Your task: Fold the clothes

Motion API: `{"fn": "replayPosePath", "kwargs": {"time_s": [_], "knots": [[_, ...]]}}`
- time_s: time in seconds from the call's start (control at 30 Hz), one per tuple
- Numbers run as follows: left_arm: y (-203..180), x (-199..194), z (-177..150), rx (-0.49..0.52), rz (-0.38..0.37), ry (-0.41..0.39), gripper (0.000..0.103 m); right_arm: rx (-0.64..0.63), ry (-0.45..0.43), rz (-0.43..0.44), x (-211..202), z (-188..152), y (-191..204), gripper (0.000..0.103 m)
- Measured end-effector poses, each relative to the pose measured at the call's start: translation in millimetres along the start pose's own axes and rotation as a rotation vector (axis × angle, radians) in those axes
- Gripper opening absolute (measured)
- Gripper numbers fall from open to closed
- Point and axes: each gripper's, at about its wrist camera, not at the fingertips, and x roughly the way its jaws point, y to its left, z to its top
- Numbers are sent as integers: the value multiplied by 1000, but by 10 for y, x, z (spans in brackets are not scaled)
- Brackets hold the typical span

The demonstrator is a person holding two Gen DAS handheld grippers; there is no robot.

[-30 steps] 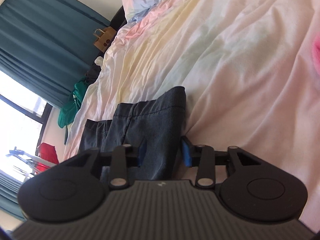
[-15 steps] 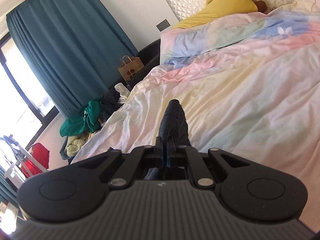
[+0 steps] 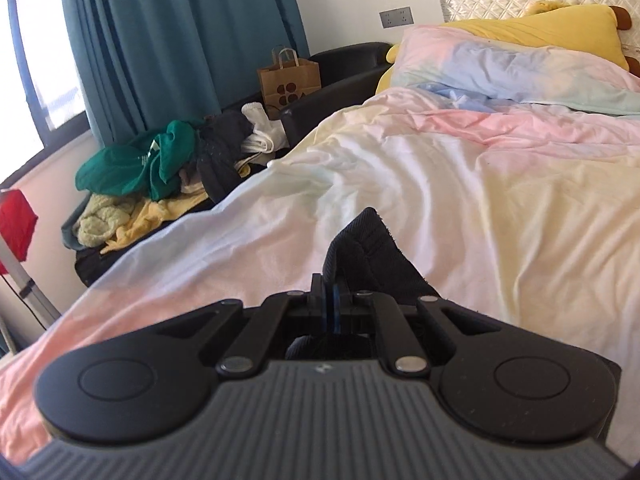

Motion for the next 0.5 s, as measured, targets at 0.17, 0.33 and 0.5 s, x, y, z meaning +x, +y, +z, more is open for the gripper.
{"fn": "replayPosePath", "kwargs": {"time_s": [0.17, 0.33, 0.5], "knots": [[-47, 408, 39, 14, 41, 64, 8, -83, 16, -44, 348, -283, 255, 7], [41, 377, 94, 33, -1, 105, 20, -44, 22, -18, 283, -285, 194, 12], [222, -209, -65, 104, -120, 47, 53, 103, 64, 167, -112, -223, -209, 17]]}}
